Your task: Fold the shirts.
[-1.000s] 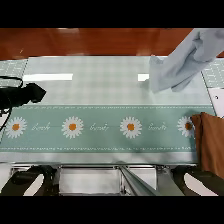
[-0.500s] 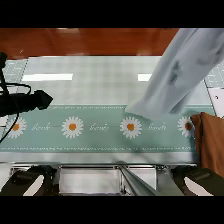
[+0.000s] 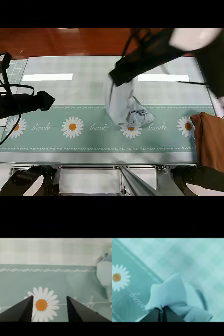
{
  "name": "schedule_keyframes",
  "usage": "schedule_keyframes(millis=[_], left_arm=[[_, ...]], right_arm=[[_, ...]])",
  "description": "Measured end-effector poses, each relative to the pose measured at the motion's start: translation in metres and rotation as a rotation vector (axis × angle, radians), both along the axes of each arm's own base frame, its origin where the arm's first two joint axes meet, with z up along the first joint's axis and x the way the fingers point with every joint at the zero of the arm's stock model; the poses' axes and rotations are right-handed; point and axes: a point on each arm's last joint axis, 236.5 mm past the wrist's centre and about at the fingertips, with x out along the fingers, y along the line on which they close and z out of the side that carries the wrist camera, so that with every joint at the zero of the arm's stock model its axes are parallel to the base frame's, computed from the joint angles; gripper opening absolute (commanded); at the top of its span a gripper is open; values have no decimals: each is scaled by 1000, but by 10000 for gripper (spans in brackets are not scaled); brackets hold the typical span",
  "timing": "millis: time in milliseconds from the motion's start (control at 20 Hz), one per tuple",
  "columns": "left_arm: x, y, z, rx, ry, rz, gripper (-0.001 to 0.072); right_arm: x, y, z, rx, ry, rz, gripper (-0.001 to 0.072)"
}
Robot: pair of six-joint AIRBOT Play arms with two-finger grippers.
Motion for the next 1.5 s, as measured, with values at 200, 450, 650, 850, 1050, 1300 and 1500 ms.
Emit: schedule_keyframes(millis=[200, 450, 650, 850, 1050, 1300, 1500], left_arm=[[1, 3, 0, 9, -1, 11, 508], [0, -4, -7, -6, 29, -13, 509], [-1, 10, -27, 60, 98, -8, 508], [-27, 12, -88, -58, 300, 55, 508], [-65, -17, -146, -294, 466, 72, 508], [-61, -44, -169, -472, 437, 50, 508], [-39, -59, -186, -557, 410, 69, 508]], right_arm=[[1, 67, -83, 91, 213, 33, 414], [39, 56, -96, 235, 333, -83, 407], [78, -73, -77, 175, 315, -280, 407], [57, -223, -109, 84, 358, -602, 407], [-6, -285, -172, 166, 466, -814, 407], [-67, -286, -225, 245, 574, -879, 407], [-82, -278, -238, 282, 610, -885, 406]])
